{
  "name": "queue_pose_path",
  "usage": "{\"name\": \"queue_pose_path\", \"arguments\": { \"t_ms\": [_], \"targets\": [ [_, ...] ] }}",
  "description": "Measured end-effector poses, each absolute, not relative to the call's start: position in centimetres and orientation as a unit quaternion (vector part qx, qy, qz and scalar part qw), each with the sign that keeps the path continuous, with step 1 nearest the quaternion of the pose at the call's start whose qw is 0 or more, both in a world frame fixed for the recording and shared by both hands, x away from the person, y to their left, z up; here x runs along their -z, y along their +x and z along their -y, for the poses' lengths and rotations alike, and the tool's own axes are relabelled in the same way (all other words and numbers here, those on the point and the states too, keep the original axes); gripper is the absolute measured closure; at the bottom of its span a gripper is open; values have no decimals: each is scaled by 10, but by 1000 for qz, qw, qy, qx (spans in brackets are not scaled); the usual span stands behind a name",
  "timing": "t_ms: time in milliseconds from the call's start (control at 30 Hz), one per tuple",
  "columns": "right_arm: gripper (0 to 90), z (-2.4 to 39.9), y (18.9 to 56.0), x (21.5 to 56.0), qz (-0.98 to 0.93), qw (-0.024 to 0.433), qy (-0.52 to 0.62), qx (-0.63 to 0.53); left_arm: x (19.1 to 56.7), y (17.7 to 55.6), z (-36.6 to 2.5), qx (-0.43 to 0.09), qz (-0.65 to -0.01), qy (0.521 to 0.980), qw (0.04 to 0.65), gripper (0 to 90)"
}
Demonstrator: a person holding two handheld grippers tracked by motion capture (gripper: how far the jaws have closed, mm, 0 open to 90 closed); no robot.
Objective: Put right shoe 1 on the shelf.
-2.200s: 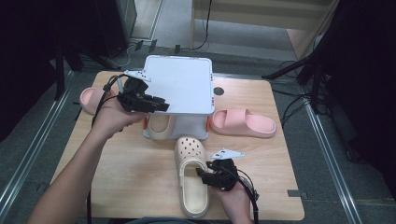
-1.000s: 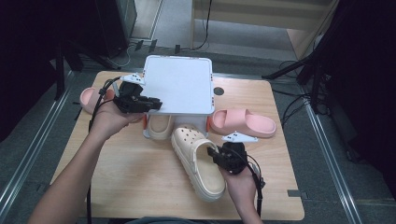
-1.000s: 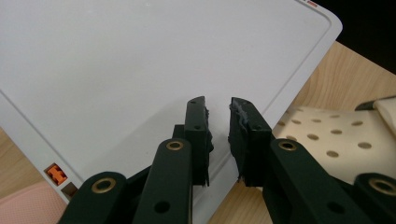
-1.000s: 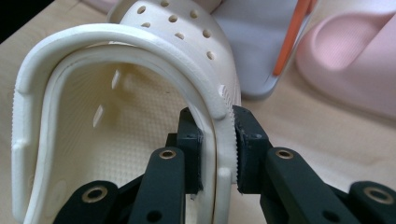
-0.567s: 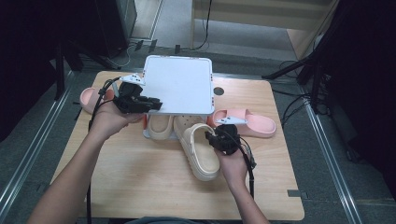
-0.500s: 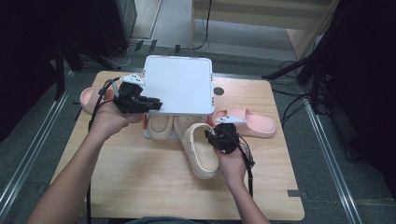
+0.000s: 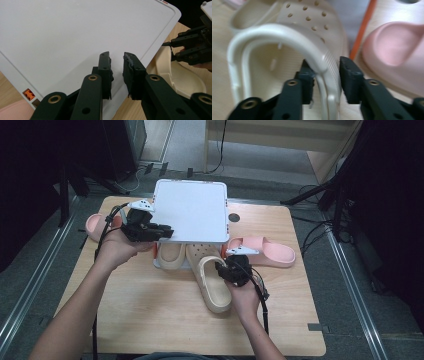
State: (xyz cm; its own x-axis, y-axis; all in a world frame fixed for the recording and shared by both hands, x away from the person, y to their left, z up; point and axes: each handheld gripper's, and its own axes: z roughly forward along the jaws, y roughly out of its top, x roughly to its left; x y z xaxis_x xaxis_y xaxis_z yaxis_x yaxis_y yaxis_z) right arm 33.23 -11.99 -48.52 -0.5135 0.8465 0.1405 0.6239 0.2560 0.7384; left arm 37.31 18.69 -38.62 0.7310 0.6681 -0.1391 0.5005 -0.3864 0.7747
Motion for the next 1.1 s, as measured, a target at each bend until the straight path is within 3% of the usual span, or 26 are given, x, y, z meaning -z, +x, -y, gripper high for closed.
{"name": "queue_pose_path", "arguments": {
  "t_ms": [200,333,633,833,1100],
  "targets": [
    [560,134,319,469,-779,122,458,-411,386,373,-187,-96,-357,825,427,761],
    [564,141,301,457,-782,125,443,-420,386,373,-187,-98,-356,825,427,760],
    [691,149,263,464,-794,114,425,-421,387,372,-188,-97,-357,824,429,760],
    [871,152,241,469,-804,96,416,-414,385,371,-190,-89,-362,824,427,759],
    [900,149,226,482,-820,83,408,-391,385,370,-190,-91,-359,825,426,759]
  ]
}}
